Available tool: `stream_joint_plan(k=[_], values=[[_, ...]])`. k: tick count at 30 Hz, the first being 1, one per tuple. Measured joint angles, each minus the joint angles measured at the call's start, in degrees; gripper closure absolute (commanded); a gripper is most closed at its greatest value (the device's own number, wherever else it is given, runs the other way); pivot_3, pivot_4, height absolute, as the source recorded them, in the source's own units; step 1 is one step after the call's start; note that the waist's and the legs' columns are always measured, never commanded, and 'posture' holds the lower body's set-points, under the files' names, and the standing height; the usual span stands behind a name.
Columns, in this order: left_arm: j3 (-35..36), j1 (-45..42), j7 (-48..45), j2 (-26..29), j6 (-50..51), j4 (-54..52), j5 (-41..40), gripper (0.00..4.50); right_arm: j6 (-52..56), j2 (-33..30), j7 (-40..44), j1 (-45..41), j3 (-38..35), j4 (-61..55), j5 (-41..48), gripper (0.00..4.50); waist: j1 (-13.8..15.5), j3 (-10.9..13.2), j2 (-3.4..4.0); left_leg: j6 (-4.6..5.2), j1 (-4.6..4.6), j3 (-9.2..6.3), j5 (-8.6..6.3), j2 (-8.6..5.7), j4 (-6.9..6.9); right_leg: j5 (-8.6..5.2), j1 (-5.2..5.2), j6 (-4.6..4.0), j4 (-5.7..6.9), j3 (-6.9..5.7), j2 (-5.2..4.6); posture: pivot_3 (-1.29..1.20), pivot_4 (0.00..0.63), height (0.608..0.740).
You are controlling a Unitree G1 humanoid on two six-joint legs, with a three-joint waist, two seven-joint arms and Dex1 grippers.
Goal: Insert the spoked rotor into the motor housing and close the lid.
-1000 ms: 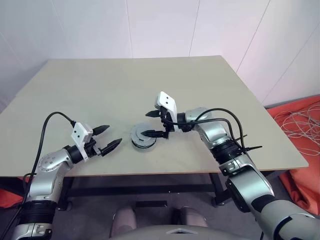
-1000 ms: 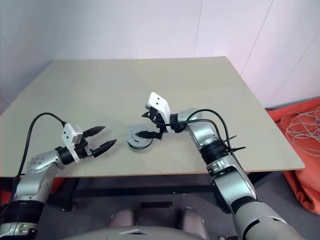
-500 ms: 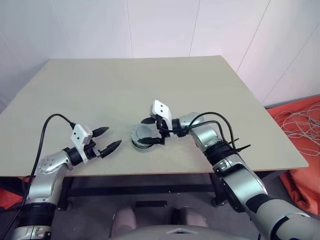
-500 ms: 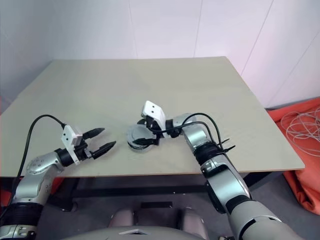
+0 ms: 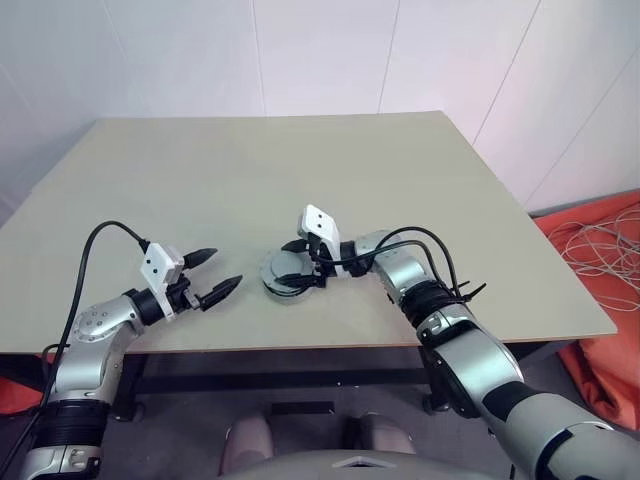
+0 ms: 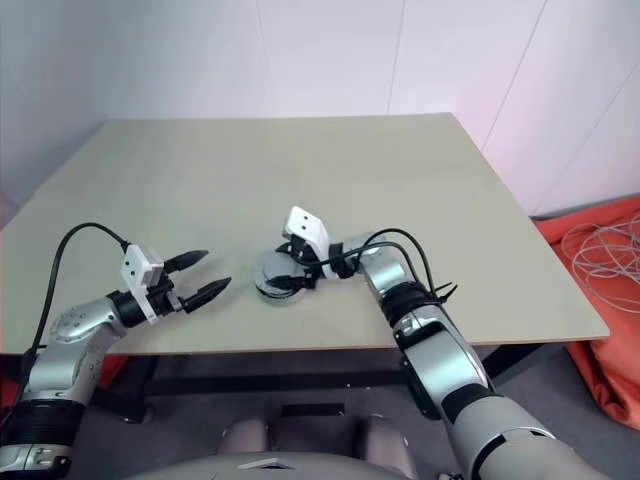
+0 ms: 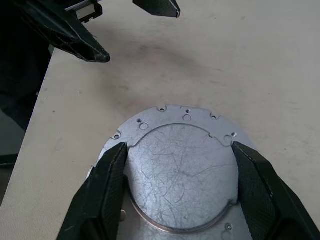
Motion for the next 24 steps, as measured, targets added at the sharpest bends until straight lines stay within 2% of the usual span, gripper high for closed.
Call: stream_joint_plan(k=[12, 24], values=[[0.11, 1.91, -0.04, 0.02, 0.0, -0.16, -0.19, 0.0, 5.02, -1.63, 5.76, 0.15, 0.16, -6.69, 0.18, 1.33, 0.19, 0.0, 0.0, 0.0, -0.02, 0.0, 0.0, 0.01, -0.01, -0.01, -0.01, 0.0, -0.01, -0.01, 0.0, 0.0, 0.0, 0.74], [0.34, 2.74, -0.02, 0.08, 0.52, -1.22, -0.72, 0.0, 6.17, -2.14, 5.55, 0.15, 1.45, -6.71, -2.19, 1.33, 0.14, 0.0, 0.0, 0.0, -0.02, 0.0, 0.0, 0.01, -0.01, -0.01, -0.02, 0.0, -0.01, -0.01, 0.0, 0.0, 0.0, 0.74]])
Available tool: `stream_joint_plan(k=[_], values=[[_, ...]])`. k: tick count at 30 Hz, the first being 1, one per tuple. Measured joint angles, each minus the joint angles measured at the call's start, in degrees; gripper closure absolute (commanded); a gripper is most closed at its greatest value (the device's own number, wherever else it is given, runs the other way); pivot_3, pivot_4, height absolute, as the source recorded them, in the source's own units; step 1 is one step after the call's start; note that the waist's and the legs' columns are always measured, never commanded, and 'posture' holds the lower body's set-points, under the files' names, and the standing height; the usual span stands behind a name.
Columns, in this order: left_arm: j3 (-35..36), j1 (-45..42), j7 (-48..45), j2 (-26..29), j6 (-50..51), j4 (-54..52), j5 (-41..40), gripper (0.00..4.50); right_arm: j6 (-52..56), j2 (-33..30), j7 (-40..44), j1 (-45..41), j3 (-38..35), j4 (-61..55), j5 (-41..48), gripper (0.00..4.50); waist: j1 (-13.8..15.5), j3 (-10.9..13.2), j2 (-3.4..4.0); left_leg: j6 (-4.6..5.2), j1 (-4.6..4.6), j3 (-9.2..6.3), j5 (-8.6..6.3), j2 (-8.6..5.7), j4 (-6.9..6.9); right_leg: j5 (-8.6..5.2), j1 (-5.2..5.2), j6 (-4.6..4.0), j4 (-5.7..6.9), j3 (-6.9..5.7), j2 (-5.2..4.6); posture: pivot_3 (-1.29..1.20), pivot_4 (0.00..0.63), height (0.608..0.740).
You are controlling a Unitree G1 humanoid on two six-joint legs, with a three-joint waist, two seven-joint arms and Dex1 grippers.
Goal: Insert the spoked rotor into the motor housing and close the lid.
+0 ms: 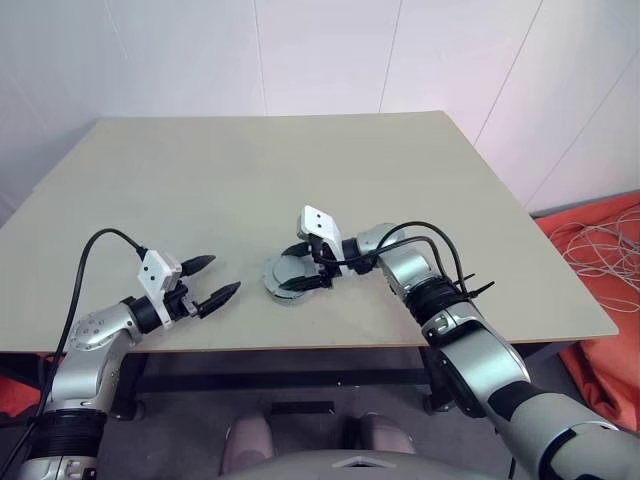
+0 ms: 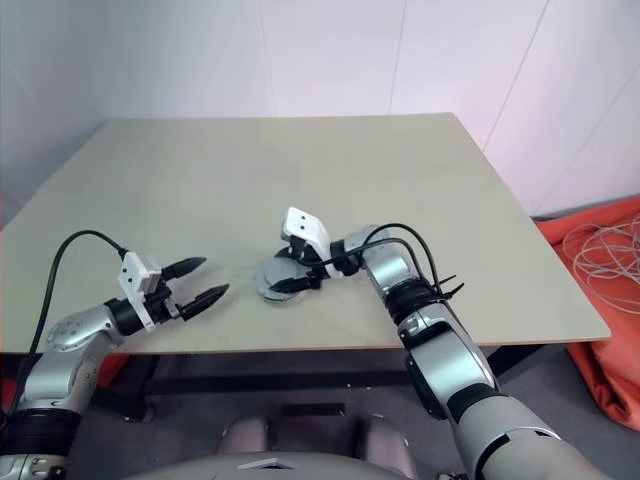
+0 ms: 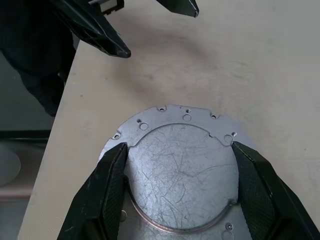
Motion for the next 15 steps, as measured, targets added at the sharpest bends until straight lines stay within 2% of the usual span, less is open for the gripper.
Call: stream_joint_plan(k=[15], values=[[0.3, 2.15, -1.28, 0.4, 0.94, -1.43, -1.69, 0.0, 0.07, 0.32, -0.78, -0.4, 0.24, 1.91, -0.77, 1.33, -0.05, 0.0, 0.0, 0.0, 0.03, 0.0, 0.0, 0.0, 0.0, 0.0, 0.02, 0.0, 0.0, 0.0, 0.0, 0.0, 0.0, 0.74]])
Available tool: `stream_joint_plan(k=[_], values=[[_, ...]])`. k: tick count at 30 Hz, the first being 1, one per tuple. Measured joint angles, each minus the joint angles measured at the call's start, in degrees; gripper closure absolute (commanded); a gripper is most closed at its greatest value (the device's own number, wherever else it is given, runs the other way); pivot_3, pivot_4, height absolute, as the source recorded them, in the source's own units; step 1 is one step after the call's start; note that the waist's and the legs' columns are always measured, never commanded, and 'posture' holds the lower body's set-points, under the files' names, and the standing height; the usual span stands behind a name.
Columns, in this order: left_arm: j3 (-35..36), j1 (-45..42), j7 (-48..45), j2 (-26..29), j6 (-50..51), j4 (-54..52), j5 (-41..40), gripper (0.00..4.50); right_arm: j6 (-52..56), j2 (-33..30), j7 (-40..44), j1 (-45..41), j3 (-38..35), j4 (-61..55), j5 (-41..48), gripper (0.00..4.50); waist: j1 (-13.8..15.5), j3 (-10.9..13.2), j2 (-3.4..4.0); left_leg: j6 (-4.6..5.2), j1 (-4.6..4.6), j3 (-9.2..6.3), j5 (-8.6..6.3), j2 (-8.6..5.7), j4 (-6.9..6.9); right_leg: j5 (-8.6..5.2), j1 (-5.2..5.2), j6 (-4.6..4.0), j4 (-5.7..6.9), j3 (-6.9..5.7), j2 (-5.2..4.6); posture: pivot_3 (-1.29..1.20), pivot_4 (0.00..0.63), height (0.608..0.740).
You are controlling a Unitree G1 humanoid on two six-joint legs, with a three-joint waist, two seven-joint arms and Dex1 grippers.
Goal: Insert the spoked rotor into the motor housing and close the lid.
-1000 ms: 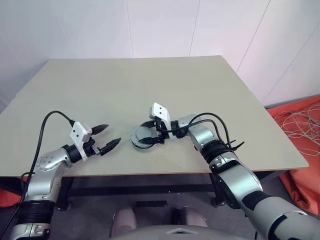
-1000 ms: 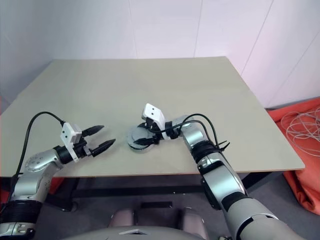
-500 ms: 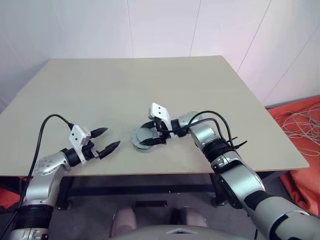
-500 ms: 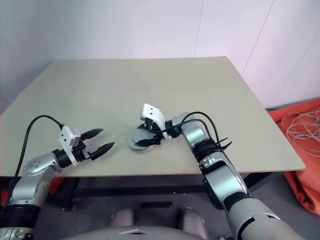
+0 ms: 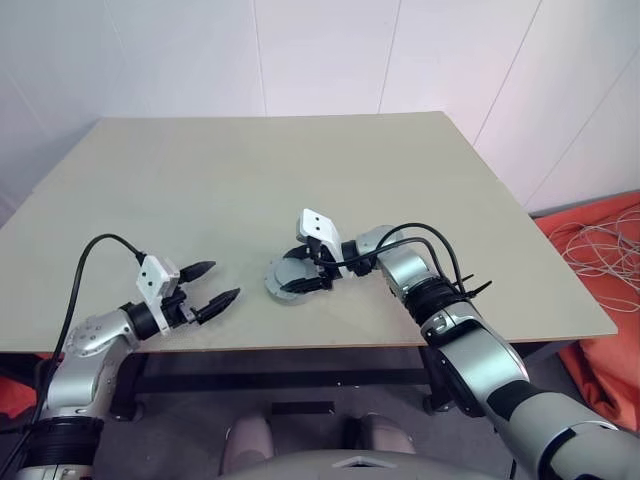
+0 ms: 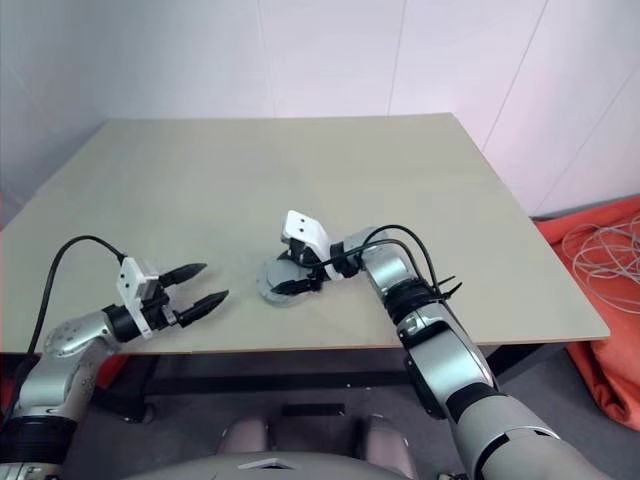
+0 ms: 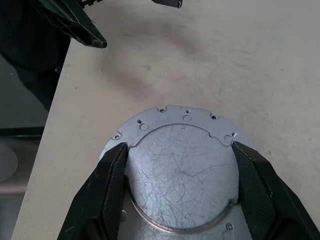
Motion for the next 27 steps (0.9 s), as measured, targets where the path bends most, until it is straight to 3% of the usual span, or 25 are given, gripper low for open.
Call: stream_joint_plan(k=[27], values=[[0.0, 0.15, -0.41, 0.03, 0.48, -1.26, -0.44, 0.0, 5.27, 0.99, -1.05, -0.96, -0.82, 0.02, 0.81, 1.33, -0.11, 0.0, 0.0, 0.0, 0.02, -0.01, 0.0, 0.01, 0.0, 0.0, 0.0, 0.0, 0.01, 0.0, 0.0, 0.0, 0.0, 0.74]])
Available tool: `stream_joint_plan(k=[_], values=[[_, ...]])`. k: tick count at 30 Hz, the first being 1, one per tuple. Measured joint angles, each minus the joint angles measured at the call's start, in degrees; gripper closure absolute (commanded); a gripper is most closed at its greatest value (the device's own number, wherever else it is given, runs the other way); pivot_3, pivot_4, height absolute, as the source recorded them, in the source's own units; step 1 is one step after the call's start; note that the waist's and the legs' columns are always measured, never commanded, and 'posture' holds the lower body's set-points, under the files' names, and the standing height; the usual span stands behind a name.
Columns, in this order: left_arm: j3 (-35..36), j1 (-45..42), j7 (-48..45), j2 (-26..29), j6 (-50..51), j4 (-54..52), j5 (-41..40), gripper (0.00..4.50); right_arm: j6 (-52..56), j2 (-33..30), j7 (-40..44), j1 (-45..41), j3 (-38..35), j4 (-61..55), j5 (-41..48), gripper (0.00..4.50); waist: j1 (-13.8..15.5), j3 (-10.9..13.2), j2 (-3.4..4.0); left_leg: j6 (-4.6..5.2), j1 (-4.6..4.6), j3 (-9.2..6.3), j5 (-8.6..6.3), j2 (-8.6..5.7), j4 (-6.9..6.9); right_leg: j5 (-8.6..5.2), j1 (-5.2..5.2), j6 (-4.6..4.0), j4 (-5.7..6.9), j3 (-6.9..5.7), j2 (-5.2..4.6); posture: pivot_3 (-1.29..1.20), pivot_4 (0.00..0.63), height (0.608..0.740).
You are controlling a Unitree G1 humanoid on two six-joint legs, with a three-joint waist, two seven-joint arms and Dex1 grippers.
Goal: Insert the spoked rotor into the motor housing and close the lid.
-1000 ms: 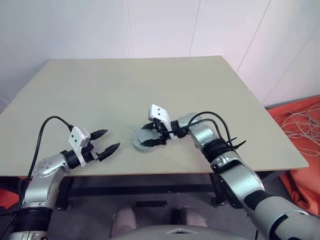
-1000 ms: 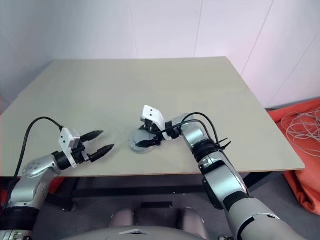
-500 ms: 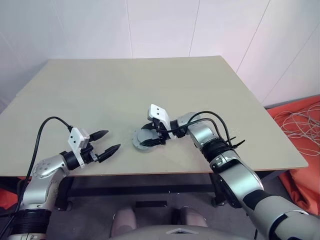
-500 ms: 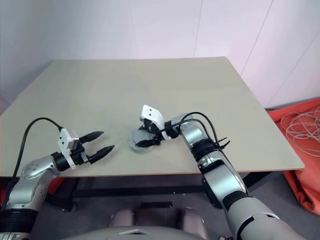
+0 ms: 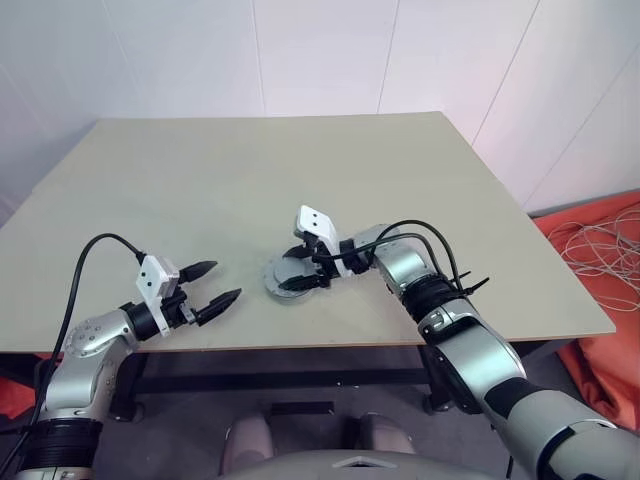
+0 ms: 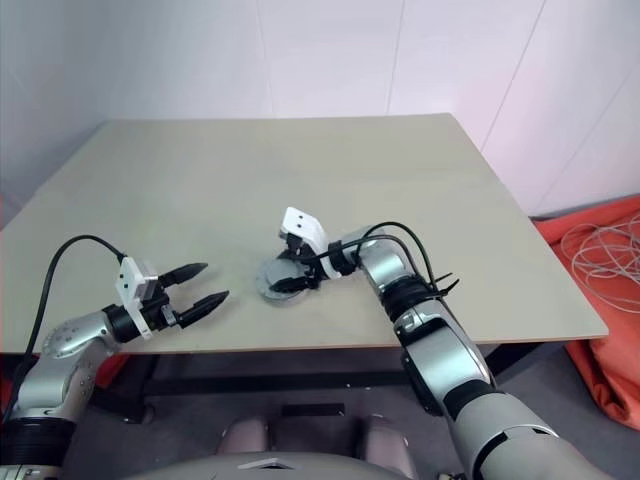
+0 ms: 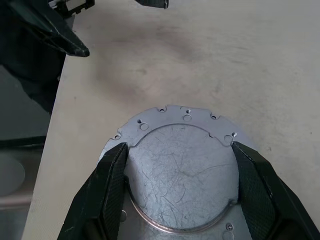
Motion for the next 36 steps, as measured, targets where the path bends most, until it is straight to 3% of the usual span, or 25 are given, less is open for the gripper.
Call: stream_joint_plan(k=[36], values=[[-0.15, -1.51, -0.07, 0.0, 0.05, 0.06, 0.02, 0.0, -1.85, -0.72, 0.67, 0.5, -0.31, -1.45, -0.17, 1.33, 0.06, 0.0, 0.01, 0.0, -0.1, 0.02, 0.0, 0.0, -0.01, 0.0, -0.08, -0.01, 0.0, 0.0, 0.0, 0.0, 0.0, 0.74]])
